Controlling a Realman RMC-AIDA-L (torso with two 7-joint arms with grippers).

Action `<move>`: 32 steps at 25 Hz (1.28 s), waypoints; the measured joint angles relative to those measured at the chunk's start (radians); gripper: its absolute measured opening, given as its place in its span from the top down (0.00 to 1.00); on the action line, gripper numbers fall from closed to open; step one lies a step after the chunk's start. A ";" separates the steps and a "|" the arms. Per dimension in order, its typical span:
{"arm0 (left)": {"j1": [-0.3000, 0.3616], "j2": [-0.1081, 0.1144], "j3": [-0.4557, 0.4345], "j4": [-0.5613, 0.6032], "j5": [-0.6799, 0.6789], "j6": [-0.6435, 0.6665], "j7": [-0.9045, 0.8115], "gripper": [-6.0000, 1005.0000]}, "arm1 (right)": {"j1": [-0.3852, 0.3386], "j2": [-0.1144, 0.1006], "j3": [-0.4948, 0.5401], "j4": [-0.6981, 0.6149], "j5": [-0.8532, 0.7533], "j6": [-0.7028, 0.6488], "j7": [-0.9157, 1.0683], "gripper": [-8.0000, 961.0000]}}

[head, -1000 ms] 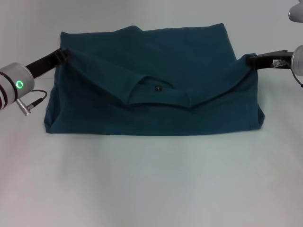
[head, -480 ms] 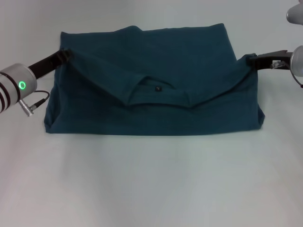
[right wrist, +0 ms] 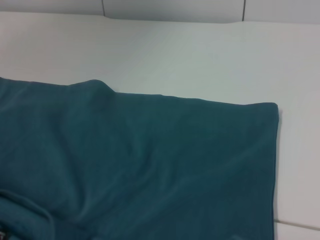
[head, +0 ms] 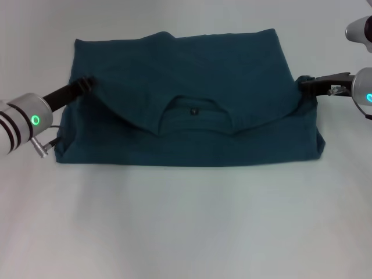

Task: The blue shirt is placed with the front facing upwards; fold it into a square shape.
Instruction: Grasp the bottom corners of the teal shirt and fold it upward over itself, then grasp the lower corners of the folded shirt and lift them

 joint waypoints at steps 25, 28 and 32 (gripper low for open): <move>0.145 0.006 0.005 0.121 -0.038 0.235 -0.005 0.22 | -0.109 0.015 -0.002 -0.159 0.000 -0.222 0.064 0.29; 0.175 0.003 0.007 0.150 -0.038 0.280 -0.012 0.20 | -0.146 0.026 -0.001 -0.212 0.000 -0.299 0.089 0.26; 0.199 -0.001 0.012 0.170 -0.029 0.294 -0.006 0.19 | -0.180 0.028 -0.001 -0.248 -0.002 -0.372 0.137 0.27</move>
